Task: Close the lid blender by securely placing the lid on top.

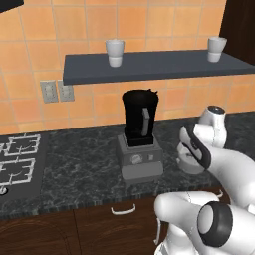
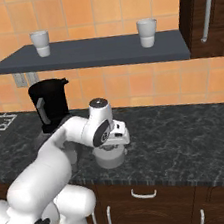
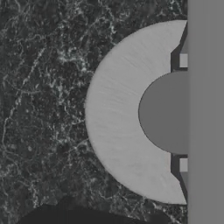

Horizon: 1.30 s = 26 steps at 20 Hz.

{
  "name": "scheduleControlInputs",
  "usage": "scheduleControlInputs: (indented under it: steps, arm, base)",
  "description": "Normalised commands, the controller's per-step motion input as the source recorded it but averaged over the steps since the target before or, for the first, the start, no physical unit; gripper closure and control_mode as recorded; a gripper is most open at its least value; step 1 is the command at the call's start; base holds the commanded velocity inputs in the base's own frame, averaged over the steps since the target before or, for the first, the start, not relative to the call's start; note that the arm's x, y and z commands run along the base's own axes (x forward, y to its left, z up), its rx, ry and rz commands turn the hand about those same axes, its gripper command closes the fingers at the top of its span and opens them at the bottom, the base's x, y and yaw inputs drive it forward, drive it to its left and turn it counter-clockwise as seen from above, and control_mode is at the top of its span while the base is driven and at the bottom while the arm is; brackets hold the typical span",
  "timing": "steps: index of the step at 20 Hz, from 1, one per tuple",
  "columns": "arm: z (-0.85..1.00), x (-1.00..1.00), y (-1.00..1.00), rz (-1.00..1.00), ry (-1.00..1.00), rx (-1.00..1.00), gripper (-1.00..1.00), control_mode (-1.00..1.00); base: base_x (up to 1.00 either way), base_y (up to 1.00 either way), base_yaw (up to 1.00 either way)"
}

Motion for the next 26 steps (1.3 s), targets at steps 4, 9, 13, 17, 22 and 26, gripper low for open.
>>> scheduleControlInputs:
  steps: [4,9,13,17,22,26]
  arm:
    - [1.0,0.0,0.0,0.0,-0.01,0.0,1.0,-1.0]
    - [0.98,0.0,0.0,0.0,-0.01,0.01,1.0,-1.0]
    - [0.93,0.0,0.0,0.0,-0.05,0.07,1.0,-1.0]
    - [0.94,0.0,0.0,0.0,-0.08,0.13,1.0,-1.0]
    - [0.99,0.0,0.14,0.0,-0.06,0.12,1.0,-1.0]
    - [0.99,0.0,0.26,0.0,-0.04,0.07,1.0,-1.0]
  base:
    - [0.0,0.0,0.0]
    - [0.0,0.0,0.0]
    - [0.0,0.0,0.0]
    - [0.0,0.0,0.0]
    - [0.0,0.0,0.0]
    - [0.0,0.0,0.0]
